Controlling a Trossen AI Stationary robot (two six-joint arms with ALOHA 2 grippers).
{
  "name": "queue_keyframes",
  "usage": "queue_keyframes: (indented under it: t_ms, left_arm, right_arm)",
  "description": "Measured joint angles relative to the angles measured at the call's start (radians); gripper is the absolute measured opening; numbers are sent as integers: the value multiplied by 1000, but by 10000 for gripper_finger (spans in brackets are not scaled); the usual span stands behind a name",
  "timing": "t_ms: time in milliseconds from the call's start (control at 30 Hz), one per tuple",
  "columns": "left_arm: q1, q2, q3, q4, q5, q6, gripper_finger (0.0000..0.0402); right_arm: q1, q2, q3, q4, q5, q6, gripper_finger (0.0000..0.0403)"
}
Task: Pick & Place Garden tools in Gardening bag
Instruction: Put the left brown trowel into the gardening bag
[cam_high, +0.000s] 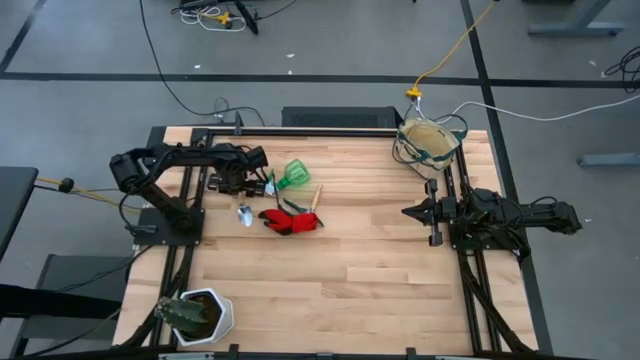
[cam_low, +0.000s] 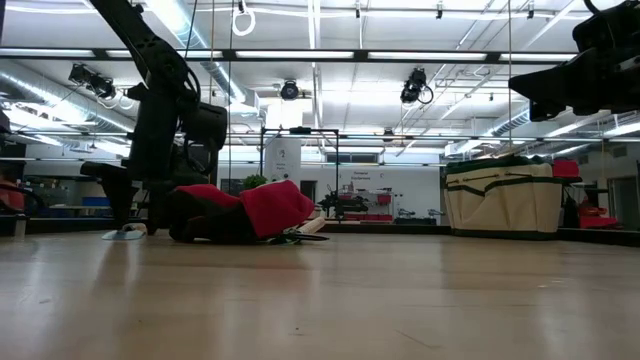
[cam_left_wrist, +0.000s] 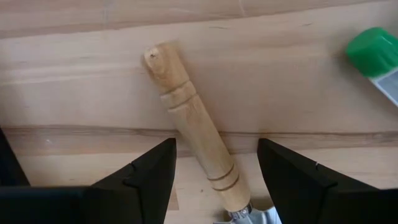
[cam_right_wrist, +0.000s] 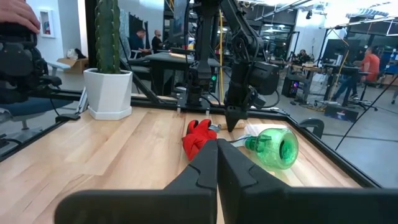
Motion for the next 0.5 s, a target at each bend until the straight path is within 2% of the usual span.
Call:
queue_keyframes:
  t_ms: [233,500]
  left_arm:
    - [0,0,0,4,-2,1,232]
    - [-1,1,0,15,2,1,177]
  right_arm:
    - [0,0,0,0,0,0,4]
    - [0,0,0,0,0,0,4]
